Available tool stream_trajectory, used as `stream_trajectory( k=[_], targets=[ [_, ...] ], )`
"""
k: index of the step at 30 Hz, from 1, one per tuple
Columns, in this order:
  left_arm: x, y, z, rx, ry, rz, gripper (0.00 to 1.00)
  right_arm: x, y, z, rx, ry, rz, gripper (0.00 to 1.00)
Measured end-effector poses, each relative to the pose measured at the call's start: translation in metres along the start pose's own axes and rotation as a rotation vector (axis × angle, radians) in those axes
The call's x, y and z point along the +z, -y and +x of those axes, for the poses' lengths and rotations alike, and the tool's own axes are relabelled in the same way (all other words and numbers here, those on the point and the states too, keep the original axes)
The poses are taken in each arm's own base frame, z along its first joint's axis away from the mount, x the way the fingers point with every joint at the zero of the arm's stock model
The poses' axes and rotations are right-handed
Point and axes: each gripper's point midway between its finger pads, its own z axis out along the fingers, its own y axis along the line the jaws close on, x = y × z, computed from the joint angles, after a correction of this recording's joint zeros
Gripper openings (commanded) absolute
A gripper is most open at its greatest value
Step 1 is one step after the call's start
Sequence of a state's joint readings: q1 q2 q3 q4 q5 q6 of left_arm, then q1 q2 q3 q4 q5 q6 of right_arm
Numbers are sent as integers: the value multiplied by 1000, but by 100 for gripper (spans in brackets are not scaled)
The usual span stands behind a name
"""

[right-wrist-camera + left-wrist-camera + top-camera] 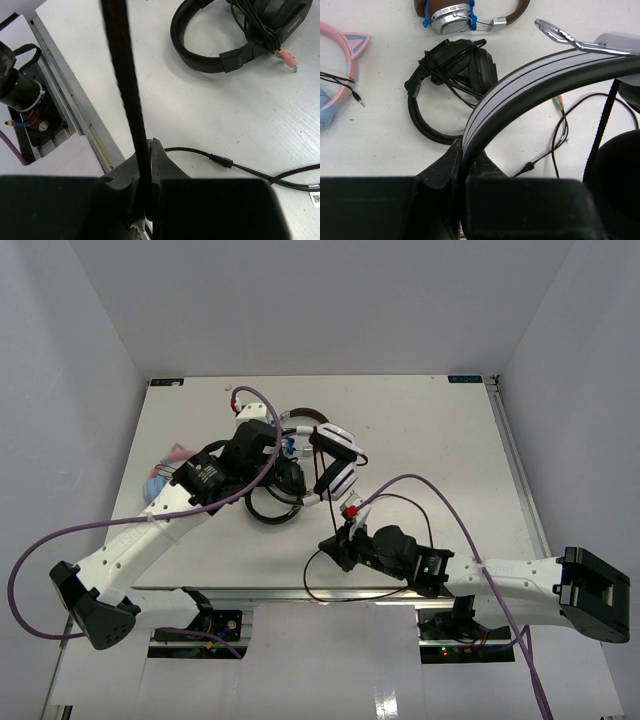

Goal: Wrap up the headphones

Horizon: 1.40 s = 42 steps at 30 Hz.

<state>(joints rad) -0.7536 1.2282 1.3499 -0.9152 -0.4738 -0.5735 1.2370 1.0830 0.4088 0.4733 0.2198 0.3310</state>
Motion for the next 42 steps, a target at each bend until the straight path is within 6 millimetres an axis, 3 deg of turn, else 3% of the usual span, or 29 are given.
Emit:
stream_trajectory(
  k=[12,25,33,42],
  targets=[
    [-6,1,-15,-77,58,13,0,15,-20,15,-55,-2,0,8],
    [-8,3,-20,-85,80,22,0,26,2,37,-72,-50,126,8],
    [-34,-6,-21,-70,87,64,0,16,25,25,-72,12,250,8],
    [-72,1,-9,-52,40,235,0,11,36,11,-135,49,303,8]
  ],
)
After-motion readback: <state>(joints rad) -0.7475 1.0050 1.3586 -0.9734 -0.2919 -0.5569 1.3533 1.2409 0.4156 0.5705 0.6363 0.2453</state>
